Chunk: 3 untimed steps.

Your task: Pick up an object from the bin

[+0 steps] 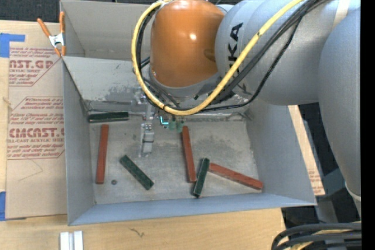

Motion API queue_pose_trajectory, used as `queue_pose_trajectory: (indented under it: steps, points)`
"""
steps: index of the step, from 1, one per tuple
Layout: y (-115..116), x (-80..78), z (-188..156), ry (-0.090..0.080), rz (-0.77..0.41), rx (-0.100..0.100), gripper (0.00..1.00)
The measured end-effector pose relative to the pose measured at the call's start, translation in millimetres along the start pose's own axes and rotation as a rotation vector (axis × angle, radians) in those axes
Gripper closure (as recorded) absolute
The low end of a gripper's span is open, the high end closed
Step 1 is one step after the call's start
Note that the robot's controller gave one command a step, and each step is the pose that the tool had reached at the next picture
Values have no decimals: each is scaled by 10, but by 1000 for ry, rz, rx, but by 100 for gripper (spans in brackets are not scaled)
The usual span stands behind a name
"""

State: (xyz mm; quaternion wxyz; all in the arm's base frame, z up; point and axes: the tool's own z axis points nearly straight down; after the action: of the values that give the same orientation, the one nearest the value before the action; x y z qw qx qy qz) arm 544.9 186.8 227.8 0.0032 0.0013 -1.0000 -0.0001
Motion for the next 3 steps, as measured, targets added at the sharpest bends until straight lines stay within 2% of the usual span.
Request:
queue_pose_trajectory:
  steps: [1, 2, 3]
  points:
    - [340, -74, 1390, -2, -370, 1, 0]
    - [611, 494, 1581, -9, -547, 0, 0]
    - [-142, 107, 1581, -9, -713, 5, 0]
